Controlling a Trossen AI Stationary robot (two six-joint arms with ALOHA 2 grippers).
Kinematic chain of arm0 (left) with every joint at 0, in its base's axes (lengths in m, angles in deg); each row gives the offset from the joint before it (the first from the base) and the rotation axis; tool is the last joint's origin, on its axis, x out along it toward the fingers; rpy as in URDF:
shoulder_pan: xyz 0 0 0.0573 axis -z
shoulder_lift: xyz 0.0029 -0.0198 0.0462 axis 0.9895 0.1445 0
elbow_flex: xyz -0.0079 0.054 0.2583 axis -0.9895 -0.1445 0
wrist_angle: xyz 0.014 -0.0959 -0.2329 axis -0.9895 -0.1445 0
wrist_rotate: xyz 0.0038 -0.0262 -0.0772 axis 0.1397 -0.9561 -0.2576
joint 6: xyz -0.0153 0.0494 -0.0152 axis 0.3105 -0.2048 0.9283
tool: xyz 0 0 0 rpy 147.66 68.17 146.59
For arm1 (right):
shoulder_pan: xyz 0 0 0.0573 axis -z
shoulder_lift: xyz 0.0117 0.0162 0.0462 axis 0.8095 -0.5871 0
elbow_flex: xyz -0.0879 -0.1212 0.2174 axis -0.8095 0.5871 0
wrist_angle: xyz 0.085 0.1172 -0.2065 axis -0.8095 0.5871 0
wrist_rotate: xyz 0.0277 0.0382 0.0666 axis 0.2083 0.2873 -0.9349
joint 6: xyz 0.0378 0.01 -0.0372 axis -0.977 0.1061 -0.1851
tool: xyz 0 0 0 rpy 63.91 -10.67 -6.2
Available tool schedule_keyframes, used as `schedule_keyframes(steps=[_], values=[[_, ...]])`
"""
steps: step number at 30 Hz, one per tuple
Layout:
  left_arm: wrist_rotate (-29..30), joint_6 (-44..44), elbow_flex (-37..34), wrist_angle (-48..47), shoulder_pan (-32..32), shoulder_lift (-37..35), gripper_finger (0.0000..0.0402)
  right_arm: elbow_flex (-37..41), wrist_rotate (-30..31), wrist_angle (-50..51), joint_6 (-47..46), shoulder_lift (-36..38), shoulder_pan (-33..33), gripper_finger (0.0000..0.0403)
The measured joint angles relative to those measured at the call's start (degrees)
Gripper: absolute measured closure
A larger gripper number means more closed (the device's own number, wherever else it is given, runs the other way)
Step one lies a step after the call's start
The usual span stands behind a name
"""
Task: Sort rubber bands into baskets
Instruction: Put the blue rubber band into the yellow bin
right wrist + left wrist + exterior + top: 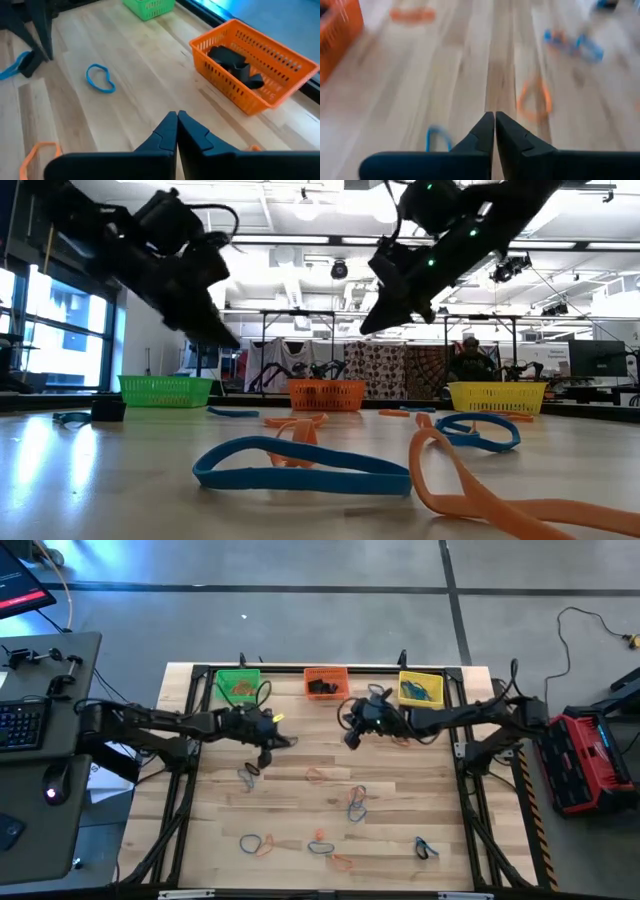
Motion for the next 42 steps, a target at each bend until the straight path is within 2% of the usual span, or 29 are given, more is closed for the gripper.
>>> schedule_keyframes(steps=[3, 7, 16, 21, 28, 33, 37, 42], values=[[1.32, -3.15, 1.71, -10.29, 0.04, -0.92, 0.0400, 0.33, 3.11, -0.07, -0.70, 0.09, -2.11, 0.0403], [5.79, -6.46, 2.75, -15.46, 0.59, 0.43, 0.0380, 0.36, 4.57, -0.80, -2.03, 0.05, -4.23, 0.0403], [9.45, -12.76, 2.77, -13.32, 1.31, 5.27, 0.0301, 0.36, 6.44, -0.56, -2.79, -0.08, -7.26, 0.0403], [11.13, -16.46, 2.77, -13.57, 1.29, 8.00, 0.0286, 0.36, 6.46, -0.80, -3.16, -0.08, -7.90, 0.0403], [17.17, -17.08, 2.77, -12.98, 1.27, 11.11, 0.0287, 0.36, 6.49, -0.74, -3.88, -0.10, -7.87, 0.0403], [17.20, -18.43, 2.79, -12.85, 1.22, 11.69, 0.0296, 0.36, 6.51, -0.74, -3.62, -0.12, -7.87, 0.0403], [15.29, -18.49, 2.79, -12.95, 1.22, 11.74, 0.0332, 0.36, 5.68, -0.77, -1.46, -0.12, -7.86, 0.0403], [12.67, -16.26, 2.79, -13.08, 1.22, 11.76, 0.0392, 0.36, -2.82, -1.94, 3.53, -0.14, -7.87, 0.0403]])
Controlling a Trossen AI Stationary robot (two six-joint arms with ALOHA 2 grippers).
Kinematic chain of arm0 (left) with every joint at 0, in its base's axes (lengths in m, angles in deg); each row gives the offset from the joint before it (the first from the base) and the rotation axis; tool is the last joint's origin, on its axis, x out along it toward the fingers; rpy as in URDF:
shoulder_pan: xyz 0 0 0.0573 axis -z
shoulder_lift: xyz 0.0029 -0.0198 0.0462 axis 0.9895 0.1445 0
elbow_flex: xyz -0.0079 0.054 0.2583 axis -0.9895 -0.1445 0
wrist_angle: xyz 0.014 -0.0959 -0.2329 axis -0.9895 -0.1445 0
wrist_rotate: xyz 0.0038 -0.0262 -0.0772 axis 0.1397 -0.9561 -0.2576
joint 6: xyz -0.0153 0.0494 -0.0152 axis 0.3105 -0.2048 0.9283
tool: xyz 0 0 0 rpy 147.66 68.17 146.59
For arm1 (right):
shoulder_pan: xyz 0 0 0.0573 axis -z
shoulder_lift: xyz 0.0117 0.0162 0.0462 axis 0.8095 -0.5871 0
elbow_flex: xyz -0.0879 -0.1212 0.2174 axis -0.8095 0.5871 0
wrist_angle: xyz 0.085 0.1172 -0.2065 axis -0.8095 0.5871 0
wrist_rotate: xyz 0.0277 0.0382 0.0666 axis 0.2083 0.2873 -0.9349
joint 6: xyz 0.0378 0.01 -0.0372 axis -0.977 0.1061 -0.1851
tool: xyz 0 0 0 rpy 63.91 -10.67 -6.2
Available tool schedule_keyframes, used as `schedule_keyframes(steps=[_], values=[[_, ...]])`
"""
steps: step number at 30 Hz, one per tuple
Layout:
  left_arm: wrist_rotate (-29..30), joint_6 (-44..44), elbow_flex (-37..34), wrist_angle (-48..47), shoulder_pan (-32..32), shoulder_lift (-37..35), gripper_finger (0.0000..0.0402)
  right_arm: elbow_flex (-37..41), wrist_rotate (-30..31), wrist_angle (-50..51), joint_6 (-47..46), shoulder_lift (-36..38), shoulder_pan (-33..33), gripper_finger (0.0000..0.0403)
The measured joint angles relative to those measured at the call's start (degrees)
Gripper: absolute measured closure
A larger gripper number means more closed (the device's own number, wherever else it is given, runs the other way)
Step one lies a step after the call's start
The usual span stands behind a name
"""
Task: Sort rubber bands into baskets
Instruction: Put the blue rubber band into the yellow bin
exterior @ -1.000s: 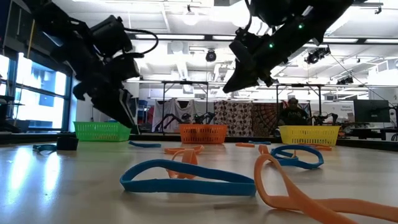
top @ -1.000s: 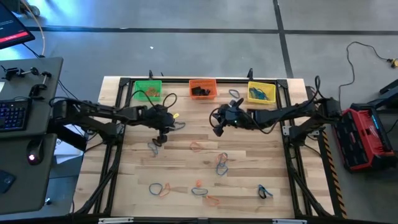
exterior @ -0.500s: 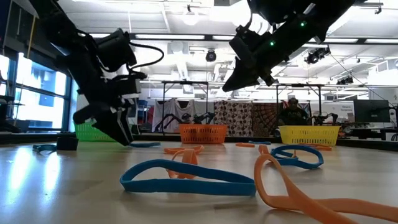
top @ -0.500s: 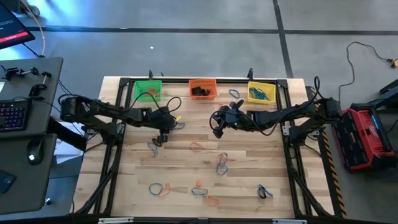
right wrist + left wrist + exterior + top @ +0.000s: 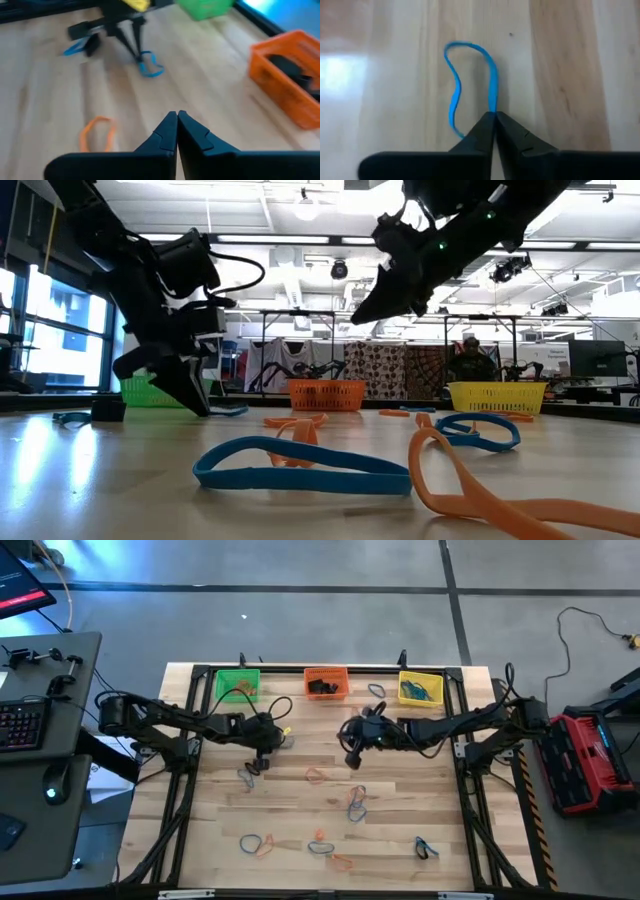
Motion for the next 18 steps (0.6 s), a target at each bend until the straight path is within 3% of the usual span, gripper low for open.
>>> schedule_keyframes(steps=[5, 10, 18], values=[[-4.85, 6.14, 0.34, 0.00, 0.02, 0.04, 0.0396, 0.00, -3.10, -0.04, 1.78, 0.00, -0.28, 0.0392], [-13.60, 15.43, 2.41, 1.98, 0.01, 0.09, 0.0400, 0.00, -3.41, -1.74, 7.86, 0.00, -2.69, 0.0351], [-25.85, 32.26, 4.45, 19.28, 0.09, 0.09, 0.0401, -0.02, -3.33, -8.18, 15.94, -0.59, -6.72, 0.0289]])
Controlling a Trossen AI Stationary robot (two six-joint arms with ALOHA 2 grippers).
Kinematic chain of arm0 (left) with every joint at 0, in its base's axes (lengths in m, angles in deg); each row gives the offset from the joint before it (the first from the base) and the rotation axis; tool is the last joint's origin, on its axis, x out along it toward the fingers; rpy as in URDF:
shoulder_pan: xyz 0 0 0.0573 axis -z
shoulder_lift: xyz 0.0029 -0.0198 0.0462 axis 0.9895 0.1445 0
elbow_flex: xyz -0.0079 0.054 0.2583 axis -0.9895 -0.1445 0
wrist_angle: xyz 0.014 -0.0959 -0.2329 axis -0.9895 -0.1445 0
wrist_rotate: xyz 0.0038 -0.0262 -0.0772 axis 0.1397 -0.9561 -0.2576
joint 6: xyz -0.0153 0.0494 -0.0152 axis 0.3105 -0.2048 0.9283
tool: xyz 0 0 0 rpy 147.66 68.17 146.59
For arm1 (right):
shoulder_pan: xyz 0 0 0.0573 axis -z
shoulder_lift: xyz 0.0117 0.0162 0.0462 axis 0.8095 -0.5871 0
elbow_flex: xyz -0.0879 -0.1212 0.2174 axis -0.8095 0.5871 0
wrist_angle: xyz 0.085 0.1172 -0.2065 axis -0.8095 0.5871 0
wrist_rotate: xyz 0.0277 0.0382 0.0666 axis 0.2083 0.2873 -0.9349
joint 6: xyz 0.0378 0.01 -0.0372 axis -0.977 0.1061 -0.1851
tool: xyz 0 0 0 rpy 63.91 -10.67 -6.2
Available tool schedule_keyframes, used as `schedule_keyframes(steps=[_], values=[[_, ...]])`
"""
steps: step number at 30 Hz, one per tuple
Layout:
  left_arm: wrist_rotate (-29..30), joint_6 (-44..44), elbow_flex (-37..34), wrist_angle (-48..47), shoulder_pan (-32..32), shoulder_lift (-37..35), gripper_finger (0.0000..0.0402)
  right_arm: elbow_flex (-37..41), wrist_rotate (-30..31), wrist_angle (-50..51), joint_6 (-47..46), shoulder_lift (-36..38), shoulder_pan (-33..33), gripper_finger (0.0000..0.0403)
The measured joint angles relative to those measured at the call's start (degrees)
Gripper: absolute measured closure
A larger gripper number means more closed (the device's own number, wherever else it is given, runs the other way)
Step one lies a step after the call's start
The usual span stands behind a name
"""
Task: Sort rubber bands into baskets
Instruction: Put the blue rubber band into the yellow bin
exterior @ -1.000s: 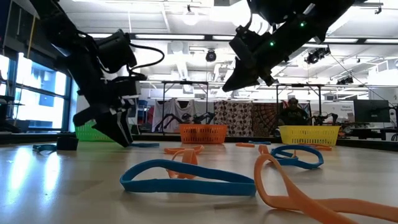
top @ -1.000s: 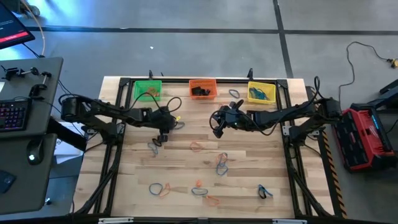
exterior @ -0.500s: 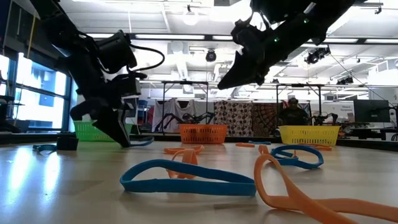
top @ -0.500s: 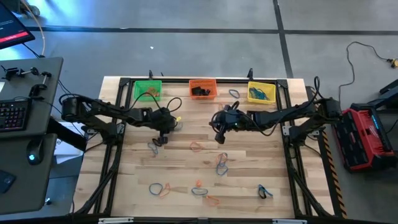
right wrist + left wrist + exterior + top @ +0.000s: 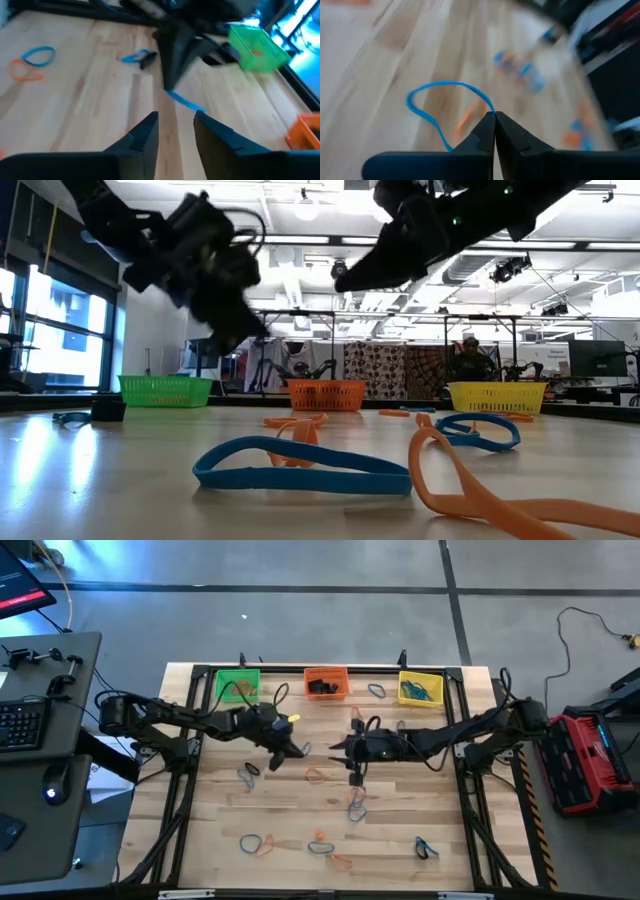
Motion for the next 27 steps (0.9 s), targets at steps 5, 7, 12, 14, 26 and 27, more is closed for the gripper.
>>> schedule_keyframes(steps=[5, 7, 12, 14, 26, 27], values=[[-1.26, 5.63, 1.37, 6.47, 1.43, 0.00, 0.0401, 0.00, 2.10, -1.75, 0.98, -0.15, -1.44, 0.0284], [-0.82, 6.43, 2.06, 8.10, 2.42, 0.00, 0.0401, 0.00, 3.10, -2.80, 2.04, -0.21, -1.61, 0.0284], [-0.50, 7.74, 3.89, 11.19, 4.58, 0.00, 0.0401, -0.02, 3.55, -4.07, 6.35, -0.55, -1.65, 0.0284], [-0.41, 8.00, 4.76, 11.52, 5.02, 0.00, 0.0401, -0.02, 3.54, -4.54, 8.08, -0.55, -1.65, 0.0284], [-0.33, 9.07, 7.91, 14.12, 5.59, 0.86, 0.0401, -0.02, 3.58, -10.41, 18.81, -0.55, -2.68, 0.0285], [-0.33, 9.13, 8.22, 14.14, 5.59, 1.21, 0.0401, -0.02, 3.58, -10.91, 18.97, -0.55, -2.66, 0.0286]])
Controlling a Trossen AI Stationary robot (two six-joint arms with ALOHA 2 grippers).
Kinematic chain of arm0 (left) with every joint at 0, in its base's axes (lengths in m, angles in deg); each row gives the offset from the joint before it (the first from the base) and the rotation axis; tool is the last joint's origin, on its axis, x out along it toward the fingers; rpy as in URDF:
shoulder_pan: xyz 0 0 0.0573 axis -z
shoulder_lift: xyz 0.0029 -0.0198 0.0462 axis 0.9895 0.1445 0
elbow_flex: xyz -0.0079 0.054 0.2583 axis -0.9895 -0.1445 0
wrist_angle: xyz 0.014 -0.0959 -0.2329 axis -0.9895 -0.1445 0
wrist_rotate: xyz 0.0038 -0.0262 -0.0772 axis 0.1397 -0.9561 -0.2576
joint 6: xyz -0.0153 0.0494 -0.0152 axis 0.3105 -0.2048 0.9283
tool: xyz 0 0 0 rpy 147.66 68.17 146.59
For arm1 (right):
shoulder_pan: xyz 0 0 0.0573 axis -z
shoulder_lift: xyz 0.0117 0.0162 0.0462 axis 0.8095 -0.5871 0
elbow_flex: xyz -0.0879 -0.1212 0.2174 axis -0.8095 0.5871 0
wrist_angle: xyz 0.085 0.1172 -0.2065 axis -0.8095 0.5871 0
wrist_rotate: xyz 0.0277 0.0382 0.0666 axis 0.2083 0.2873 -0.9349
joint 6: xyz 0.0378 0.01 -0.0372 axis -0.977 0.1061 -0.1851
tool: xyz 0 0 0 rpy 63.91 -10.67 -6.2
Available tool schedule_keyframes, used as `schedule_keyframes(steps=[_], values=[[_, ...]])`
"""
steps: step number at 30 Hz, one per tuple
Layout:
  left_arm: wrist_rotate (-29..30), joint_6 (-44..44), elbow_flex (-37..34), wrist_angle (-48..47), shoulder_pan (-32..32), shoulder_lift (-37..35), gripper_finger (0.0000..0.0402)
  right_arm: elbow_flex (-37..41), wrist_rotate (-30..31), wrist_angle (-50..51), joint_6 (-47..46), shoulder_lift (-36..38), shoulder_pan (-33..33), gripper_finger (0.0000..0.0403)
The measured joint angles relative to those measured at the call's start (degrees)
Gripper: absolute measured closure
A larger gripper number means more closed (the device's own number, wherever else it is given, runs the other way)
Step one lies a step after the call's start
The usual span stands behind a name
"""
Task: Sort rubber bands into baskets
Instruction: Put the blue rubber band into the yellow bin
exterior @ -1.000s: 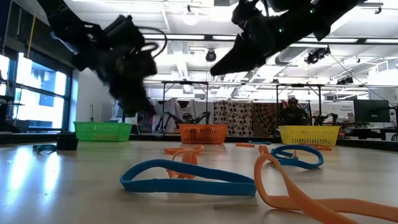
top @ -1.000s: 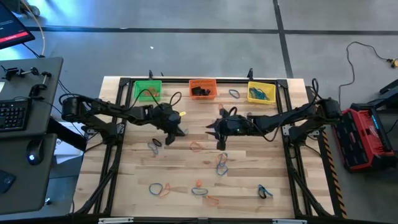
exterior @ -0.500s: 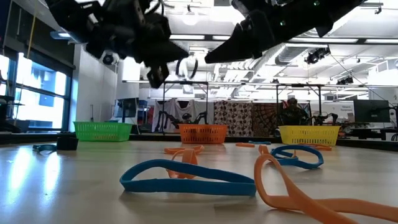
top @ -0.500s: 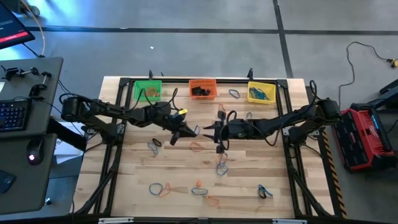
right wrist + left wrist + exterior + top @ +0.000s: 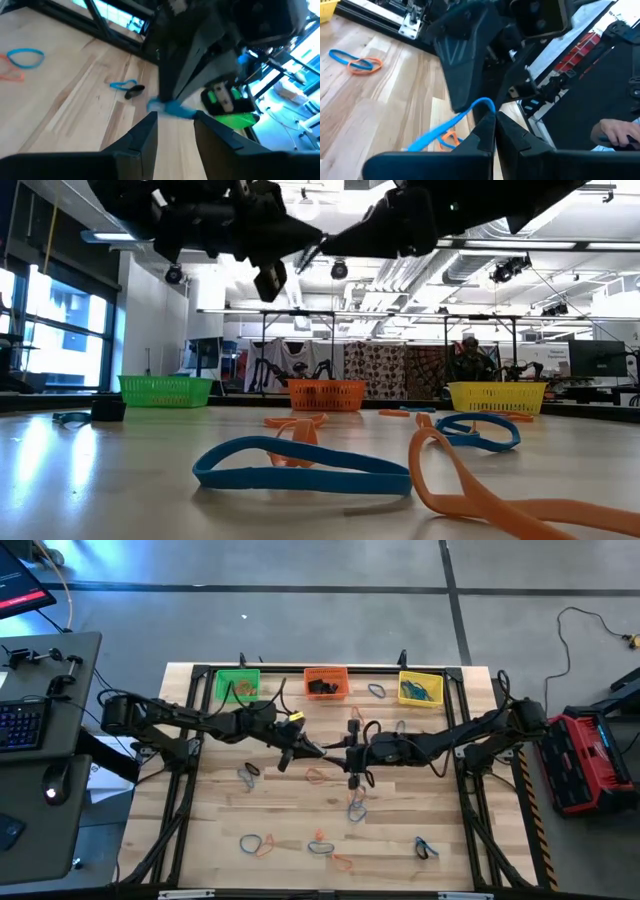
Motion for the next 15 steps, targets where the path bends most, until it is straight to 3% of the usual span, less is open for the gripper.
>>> schedule_keyframes(steps=[5, 11, 15], values=[[-0.30, 0.02, 0.82, 0.40, 0.18, 1.78, 0.0401, 0.02, 1.93, -0.93, 0.89, -0.04, -0.10, 0.0316], [-0.14, 0.00, 0.84, 1.91, 0.17, 1.96, 0.0401, 0.04, 3.03, -0.79, 1.11, -0.04, -0.55, 0.0392], [-0.23, -0.22, 0.84, 2.34, -0.11, 2.00, 0.0401, 0.04, 3.44, -0.87, 0.27, -0.04, -0.48, 0.0392]])
